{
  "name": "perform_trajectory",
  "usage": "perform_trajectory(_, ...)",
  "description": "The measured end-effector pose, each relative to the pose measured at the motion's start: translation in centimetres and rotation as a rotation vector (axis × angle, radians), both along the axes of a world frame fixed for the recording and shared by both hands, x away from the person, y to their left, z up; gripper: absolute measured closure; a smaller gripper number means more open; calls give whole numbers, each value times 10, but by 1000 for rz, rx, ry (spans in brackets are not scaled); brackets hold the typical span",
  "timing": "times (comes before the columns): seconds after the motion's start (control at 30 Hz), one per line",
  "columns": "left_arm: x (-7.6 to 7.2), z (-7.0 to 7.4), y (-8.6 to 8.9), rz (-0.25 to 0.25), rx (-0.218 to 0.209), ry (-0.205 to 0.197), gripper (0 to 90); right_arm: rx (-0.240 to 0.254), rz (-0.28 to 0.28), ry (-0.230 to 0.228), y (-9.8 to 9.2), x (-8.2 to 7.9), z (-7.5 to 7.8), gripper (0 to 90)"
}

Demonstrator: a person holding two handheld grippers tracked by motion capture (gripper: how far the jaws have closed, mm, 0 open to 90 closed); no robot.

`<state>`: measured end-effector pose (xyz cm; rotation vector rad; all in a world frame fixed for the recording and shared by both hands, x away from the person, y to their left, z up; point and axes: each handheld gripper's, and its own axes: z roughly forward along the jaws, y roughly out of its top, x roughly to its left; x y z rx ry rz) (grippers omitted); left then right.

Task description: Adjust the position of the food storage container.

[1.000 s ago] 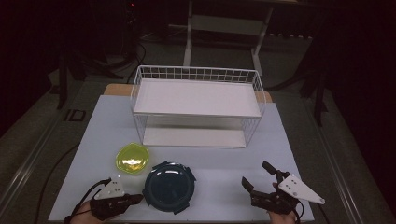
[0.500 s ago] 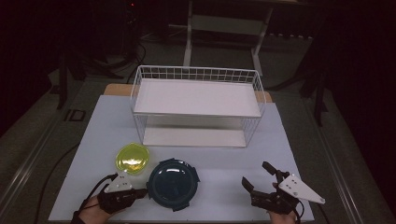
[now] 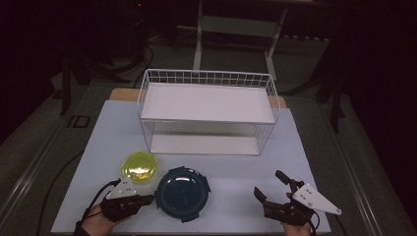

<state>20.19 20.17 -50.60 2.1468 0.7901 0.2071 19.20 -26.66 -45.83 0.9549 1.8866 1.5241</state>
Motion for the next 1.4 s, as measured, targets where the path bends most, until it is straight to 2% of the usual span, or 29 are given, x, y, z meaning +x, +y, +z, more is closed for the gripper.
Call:
perform_trajectory(0.07, 2, 1, -1, 0, 10, -2, 886, 5, 3, 4, 0, 1, 0, 104)
perform_trajectory(0.23, 7, 2, -6, -8, -8, 8, 886, -1, 8, 6, 1, 1, -1, 103)
perform_trajectory(0.37, 13, 4, -13, 1, 9, -1, 886, 2, 7, 9, 1, 1, -1, 103)
perform_trajectory(0.43, 16, 4, -15, -3, -4, 8, 886, 3, 8, 11, 1, 1, -1, 104)
perform_trajectory(0.53, 19, 5, -21, -9, 0, 10, 887, 5, 7, 9, 1, 1, -1, 104)
perform_trajectory(0.93, 33, 7, -52, -41, 16, 8, 887, 7, 12, 14, 1, 2, -1, 103)
perform_trajectory(1.4, 43, 6, -93, -89, -5, 12, 887, 10, 16, 13, 0, 2, -1, 104)
